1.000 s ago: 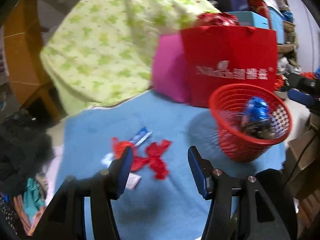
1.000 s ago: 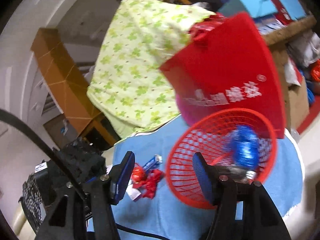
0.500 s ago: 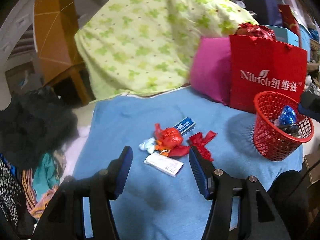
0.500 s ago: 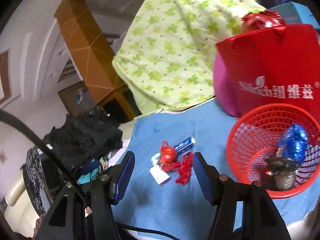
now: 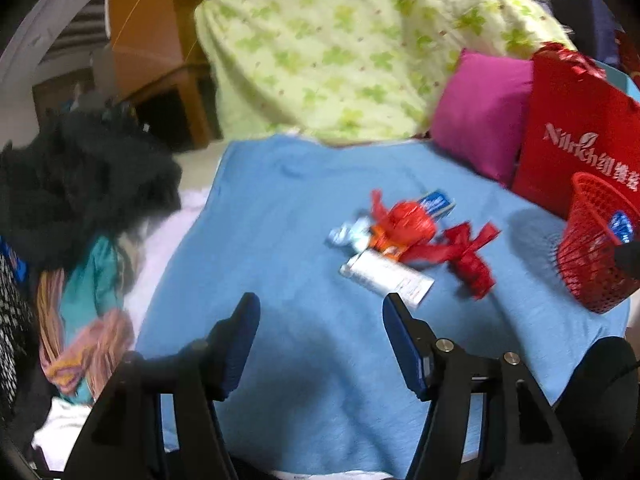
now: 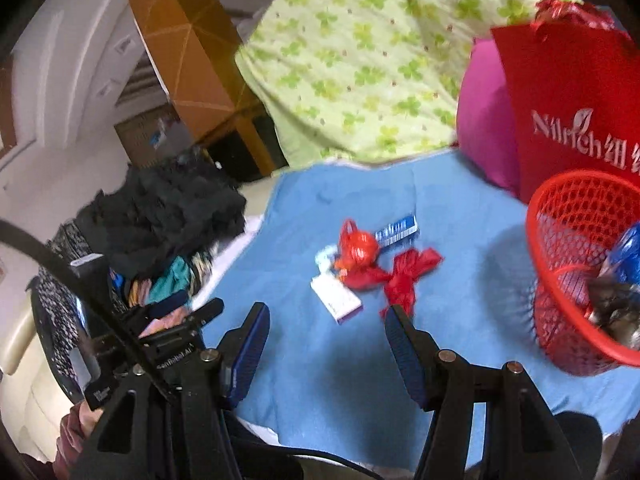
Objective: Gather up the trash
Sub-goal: 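Grasp the red ribbon with the right tool, then grasp the white pill box with the left tool while the right holds the ribbon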
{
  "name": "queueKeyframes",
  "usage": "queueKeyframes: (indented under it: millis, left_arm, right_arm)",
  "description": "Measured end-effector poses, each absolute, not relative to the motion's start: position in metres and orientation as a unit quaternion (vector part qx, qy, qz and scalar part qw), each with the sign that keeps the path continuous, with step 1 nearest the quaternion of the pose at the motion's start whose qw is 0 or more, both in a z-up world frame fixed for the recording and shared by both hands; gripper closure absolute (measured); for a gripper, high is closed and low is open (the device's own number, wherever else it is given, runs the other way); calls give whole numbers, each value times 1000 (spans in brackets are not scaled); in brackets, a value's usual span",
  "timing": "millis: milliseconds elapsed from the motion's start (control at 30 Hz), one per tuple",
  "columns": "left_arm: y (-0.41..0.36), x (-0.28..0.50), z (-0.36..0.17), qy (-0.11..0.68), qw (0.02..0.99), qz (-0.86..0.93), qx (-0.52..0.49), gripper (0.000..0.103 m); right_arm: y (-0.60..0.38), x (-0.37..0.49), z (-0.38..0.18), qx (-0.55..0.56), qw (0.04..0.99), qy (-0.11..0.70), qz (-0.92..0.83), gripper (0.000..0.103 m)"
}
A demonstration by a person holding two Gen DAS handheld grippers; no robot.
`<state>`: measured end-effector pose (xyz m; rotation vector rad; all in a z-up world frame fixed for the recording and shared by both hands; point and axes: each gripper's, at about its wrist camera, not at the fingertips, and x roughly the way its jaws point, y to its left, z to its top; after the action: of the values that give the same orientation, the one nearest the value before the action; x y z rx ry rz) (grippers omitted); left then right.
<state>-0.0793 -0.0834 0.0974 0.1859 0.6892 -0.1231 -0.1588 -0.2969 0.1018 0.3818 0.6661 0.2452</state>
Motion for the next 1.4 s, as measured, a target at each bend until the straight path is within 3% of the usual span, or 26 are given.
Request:
queueKeyframes:
  millis: [233,300,367,800,833,933,1400]
  left_arm:
    - [-62,-60,47,393,915,-54,68,38]
    - [-60,-57,39,404,911,-54,62,38]
    - [-58,-52,33,413,907,-57,54,38]
    - [-63,-25,42,424,901,-84,38,38]
    - [-66,-23,43,425,900,-87,38,38]
    - [-74,-13,45,428,898,-101,34,38]
    - [-153,71,-3,507,858,-81,-19,37]
  right_arm:
    - [-288,-124,53,178,902,378,109,39]
    - [-291,-106,36,183,895,391,109,44]
    - [-298,-81,15,199,885,409,98,60]
    - [-313,36,-42,228,860,455,18,63]
    - [-312,37,-42,223,862,455,21,69]
    - [-313,26,-35,216,873,436,28,71]
    - [-329,-94,-4,138,909,392,40,71]
